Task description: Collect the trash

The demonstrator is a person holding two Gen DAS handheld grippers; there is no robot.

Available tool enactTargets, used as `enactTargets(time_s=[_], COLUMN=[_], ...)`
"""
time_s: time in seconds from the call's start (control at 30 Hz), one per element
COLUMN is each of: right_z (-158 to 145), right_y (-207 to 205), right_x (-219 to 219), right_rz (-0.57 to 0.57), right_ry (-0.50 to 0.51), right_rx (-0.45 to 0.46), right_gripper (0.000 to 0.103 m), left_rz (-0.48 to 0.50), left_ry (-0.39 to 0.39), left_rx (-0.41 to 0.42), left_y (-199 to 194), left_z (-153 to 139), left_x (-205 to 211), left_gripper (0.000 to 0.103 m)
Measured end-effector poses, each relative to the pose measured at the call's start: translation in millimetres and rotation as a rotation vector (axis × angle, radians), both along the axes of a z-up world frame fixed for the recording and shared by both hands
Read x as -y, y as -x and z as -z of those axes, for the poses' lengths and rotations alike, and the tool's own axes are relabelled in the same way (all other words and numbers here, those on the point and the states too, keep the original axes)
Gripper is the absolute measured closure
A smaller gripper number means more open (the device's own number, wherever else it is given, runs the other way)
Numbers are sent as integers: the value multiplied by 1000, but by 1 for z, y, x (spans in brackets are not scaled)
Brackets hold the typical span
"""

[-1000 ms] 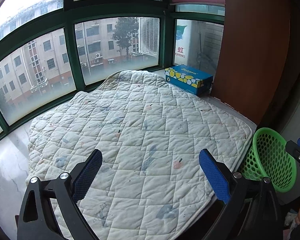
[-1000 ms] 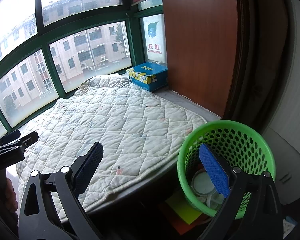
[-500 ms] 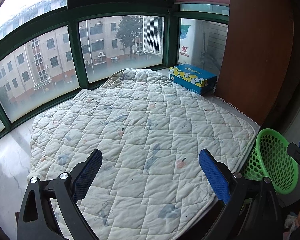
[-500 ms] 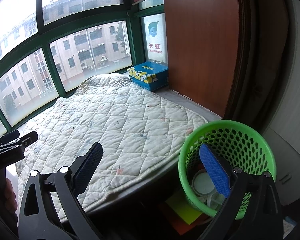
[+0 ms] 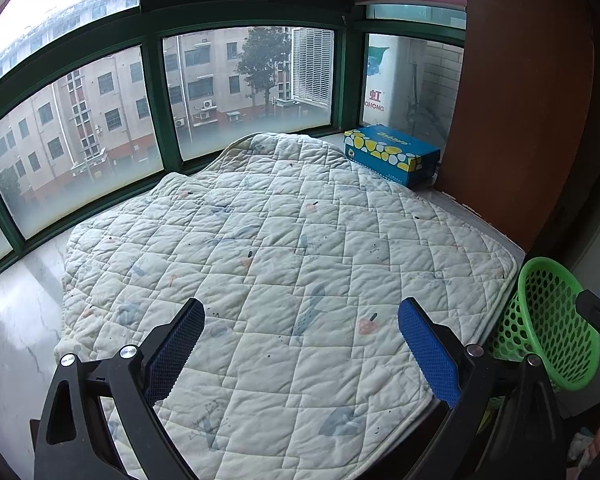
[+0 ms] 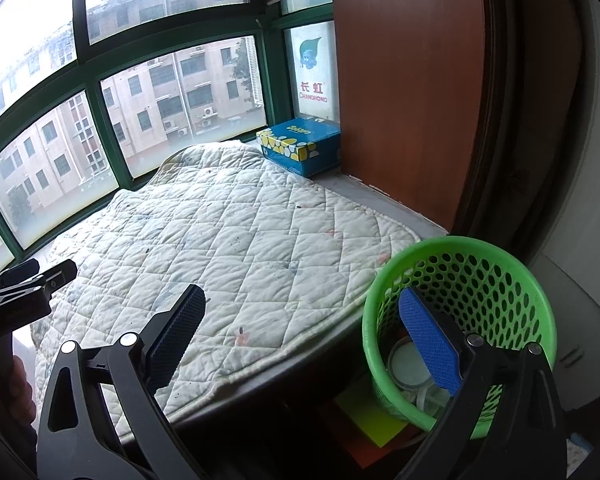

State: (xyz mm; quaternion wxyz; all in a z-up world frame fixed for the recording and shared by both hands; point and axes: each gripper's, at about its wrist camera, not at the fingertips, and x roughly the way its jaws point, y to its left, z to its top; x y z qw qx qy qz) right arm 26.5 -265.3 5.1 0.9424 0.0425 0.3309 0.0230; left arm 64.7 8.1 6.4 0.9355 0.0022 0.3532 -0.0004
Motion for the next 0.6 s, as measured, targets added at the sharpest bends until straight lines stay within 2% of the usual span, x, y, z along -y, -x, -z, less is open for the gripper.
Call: enactTargets(time_s=[0.6], right_z=[5], right_y=[0], right_x=[-2], right_rz=[3], right_ry=[-4], right_rx=[-11], right_gripper=[7], left_rz=[-10], left_ry=[-11], left_rx=[13], left_y=[2], left_z=[0], left_x=[1], left_gripper=[9])
